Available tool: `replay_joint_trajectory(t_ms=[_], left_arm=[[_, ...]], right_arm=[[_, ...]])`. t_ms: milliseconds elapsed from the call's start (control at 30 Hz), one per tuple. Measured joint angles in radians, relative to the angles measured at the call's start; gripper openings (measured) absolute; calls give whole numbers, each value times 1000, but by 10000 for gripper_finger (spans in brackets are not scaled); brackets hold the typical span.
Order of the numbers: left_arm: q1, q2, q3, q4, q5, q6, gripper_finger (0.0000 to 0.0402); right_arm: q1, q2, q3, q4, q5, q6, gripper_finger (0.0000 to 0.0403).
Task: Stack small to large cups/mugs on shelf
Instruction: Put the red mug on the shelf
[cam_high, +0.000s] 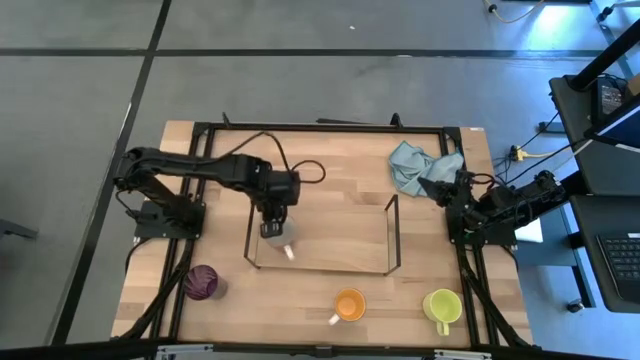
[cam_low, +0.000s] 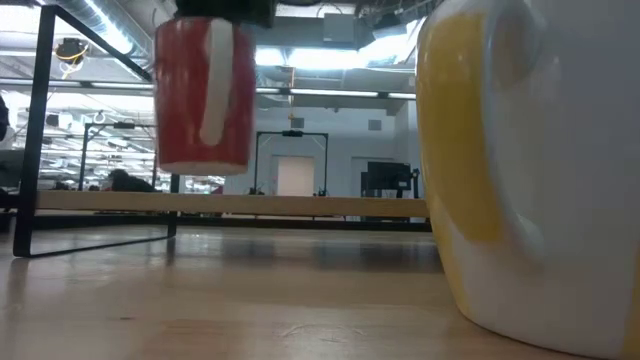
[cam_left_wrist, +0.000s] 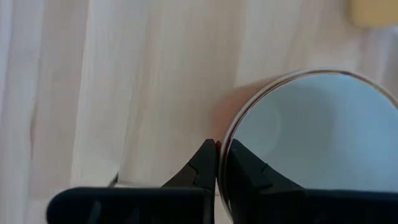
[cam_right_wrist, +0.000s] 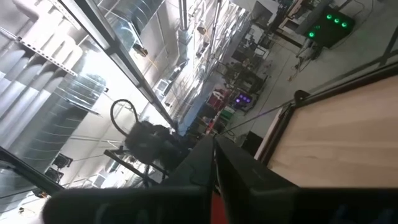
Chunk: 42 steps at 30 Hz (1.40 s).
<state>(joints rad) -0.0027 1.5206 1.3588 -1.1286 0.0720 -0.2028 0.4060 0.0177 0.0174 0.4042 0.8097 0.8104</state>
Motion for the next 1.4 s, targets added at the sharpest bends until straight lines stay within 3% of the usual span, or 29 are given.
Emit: replay_joint_trajectory(t_ms=[533, 933, 1167, 1400], left_arm=[[-16, 2, -51, 72, -25, -15, 12], [25, 45, -48, 238, 37, 82, 12], [52, 130, 89, 123, -18, 118, 12], [69, 214, 219, -19, -11, 133, 12]], right_arm=[[0, 0, 0, -29, 0, 27, 21], [0, 0, 0, -35, -39, 79, 21], [0, 0, 0, -35, -54, 83, 21], [0, 0, 0, -60, -63, 78, 21]])
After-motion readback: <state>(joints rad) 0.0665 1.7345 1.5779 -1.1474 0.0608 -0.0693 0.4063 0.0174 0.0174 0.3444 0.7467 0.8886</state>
